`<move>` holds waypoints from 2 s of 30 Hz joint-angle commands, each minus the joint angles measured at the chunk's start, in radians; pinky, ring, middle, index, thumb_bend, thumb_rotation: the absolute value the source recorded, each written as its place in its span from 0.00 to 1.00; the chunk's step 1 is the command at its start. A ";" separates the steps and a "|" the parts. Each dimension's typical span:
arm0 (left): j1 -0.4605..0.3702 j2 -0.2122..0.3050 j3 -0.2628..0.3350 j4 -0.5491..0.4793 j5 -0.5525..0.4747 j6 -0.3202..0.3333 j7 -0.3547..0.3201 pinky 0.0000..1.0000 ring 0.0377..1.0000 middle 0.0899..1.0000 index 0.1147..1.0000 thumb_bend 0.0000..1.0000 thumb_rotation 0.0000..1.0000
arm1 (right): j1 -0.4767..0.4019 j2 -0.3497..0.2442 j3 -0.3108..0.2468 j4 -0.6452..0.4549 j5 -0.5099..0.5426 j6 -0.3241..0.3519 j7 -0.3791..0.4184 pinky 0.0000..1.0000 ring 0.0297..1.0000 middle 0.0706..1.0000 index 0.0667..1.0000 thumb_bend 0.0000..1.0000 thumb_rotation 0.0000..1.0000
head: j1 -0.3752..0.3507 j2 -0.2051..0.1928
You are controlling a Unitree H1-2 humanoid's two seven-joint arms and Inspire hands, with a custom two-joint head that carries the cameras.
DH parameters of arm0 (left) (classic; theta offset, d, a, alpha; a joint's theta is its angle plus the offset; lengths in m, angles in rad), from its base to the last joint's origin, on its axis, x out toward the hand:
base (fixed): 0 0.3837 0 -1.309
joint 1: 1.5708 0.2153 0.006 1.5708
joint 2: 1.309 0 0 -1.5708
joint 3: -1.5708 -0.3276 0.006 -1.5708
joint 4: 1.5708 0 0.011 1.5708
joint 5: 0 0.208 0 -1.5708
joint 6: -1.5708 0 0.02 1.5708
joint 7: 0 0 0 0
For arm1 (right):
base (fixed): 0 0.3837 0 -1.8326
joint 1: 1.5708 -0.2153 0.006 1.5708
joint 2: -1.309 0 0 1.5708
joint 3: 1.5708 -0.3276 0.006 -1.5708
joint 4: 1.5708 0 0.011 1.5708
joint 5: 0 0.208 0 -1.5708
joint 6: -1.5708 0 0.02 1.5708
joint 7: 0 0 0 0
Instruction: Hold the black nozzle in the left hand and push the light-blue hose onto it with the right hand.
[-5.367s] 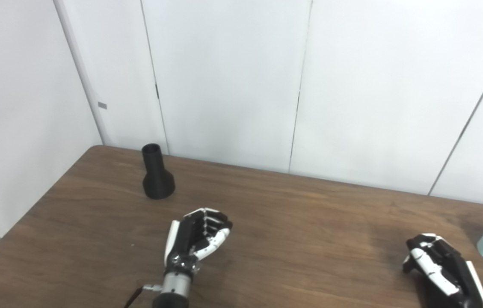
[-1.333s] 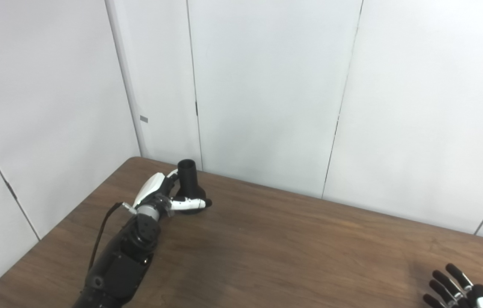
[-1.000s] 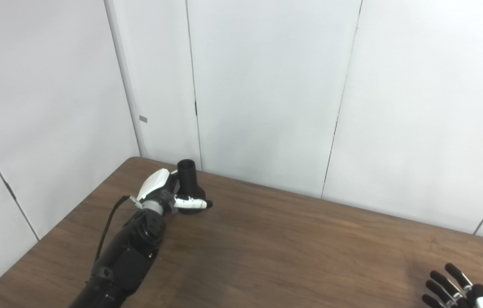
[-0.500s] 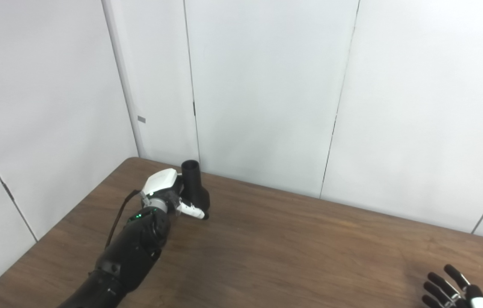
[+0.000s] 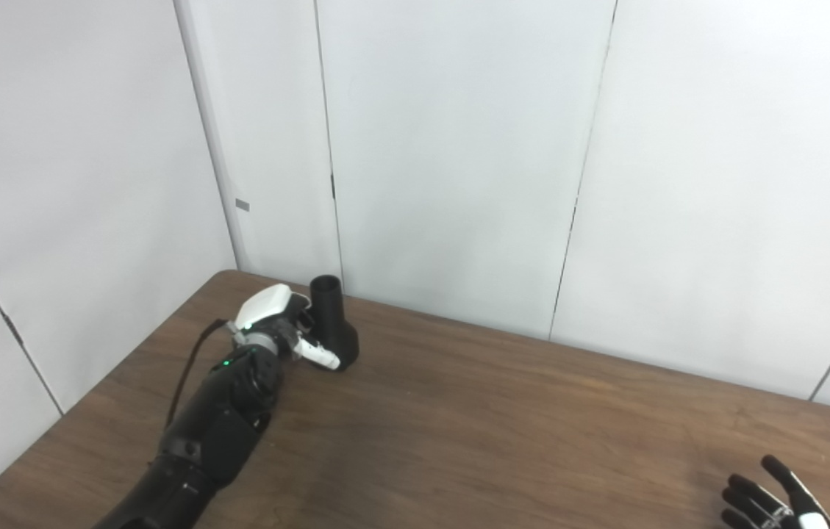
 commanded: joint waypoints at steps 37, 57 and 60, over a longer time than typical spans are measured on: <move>0.176 -0.097 -0.145 -0.555 0.143 -0.024 -0.024 0.42 0.48 0.49 0.38 0.52 0.00 | -0.020 0.012 0.024 0.004 -0.022 -0.071 0.015 0.62 0.69 0.67 0.78 0.32 0.48 | -0.162 0.078; 0.286 -0.217 -0.318 -0.650 0.404 -0.143 -0.084 0.35 0.42 0.42 0.43 0.51 0.00 | -0.037 -0.006 0.020 -0.110 -0.103 -0.118 -0.029 0.59 0.62 0.59 0.68 0.39 0.48 | -0.333 0.156; 0.297 -0.232 -0.333 -0.655 0.427 -0.159 -0.094 0.37 0.43 0.43 0.42 0.51 0.00 | -0.045 -0.017 0.011 -0.142 -0.125 -0.115 -0.044 0.57 0.62 0.60 0.68 0.39 0.45 | -0.359 0.168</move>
